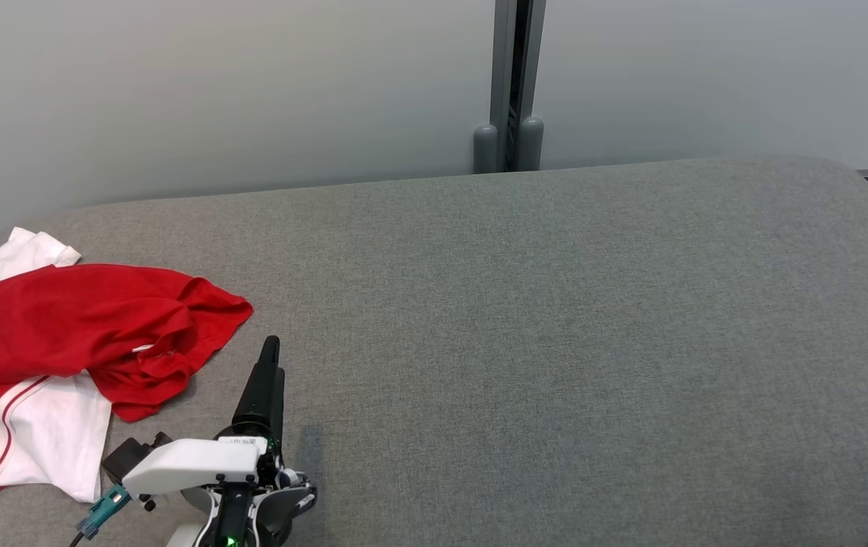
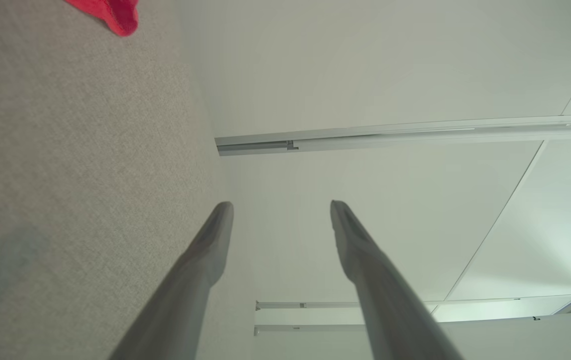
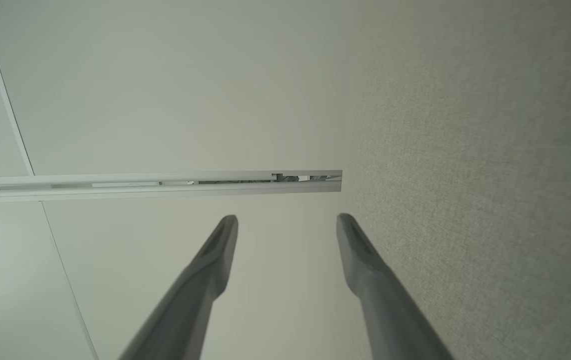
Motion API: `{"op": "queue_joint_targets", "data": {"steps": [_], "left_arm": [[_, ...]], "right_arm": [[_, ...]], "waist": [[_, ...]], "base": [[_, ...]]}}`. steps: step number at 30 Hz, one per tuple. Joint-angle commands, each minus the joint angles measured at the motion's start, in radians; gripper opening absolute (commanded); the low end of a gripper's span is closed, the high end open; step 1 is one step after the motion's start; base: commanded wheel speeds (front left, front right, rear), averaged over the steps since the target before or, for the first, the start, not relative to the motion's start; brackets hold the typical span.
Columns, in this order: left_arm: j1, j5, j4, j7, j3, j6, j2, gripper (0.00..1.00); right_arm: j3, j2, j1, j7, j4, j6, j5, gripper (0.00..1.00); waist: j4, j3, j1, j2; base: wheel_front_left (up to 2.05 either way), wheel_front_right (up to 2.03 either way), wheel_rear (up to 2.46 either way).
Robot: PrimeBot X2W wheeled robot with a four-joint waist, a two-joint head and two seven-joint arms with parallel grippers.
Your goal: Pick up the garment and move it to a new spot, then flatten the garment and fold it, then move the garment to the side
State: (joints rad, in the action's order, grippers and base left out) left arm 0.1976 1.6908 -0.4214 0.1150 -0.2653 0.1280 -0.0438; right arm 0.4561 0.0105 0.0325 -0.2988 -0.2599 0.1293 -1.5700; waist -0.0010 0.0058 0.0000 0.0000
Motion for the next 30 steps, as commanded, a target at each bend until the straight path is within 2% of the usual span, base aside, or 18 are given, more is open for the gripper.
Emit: {"op": "queue_joint_targets", "data": {"steps": [1, 15, 30], "left_arm": [[0.024, -0.007, 0.028, 0.004, 0.014, 0.002, -0.001, 1.0], [-0.009, -0.044, 0.091, 0.031, 0.074, 0.002, -0.002, 1.0], [-0.028, -0.166, 0.138, 0.054, 0.177, 0.002, -0.003, 1.0]], "right_arm": [[-0.013, 0.016, 0.024, 0.017, 0.02, 0.001, 0.013, 1.0], [-0.1, 0.023, 0.076, 0.12, -0.011, 0.001, 0.174, 1.0], [-0.211, 0.046, 0.136, 0.208, 0.034, 0.001, 0.508, 1.0]], "waist": [[0.0, 0.0, 0.0, 0.0], [0.003, 0.001, 0.0, 0.0], [0.013, 0.001, 0.0, 0.0]], "base": [[0.0, 0.0, 0.0], [0.0, 0.0, 0.0], [0.0, 0.0, 0.0]]}}
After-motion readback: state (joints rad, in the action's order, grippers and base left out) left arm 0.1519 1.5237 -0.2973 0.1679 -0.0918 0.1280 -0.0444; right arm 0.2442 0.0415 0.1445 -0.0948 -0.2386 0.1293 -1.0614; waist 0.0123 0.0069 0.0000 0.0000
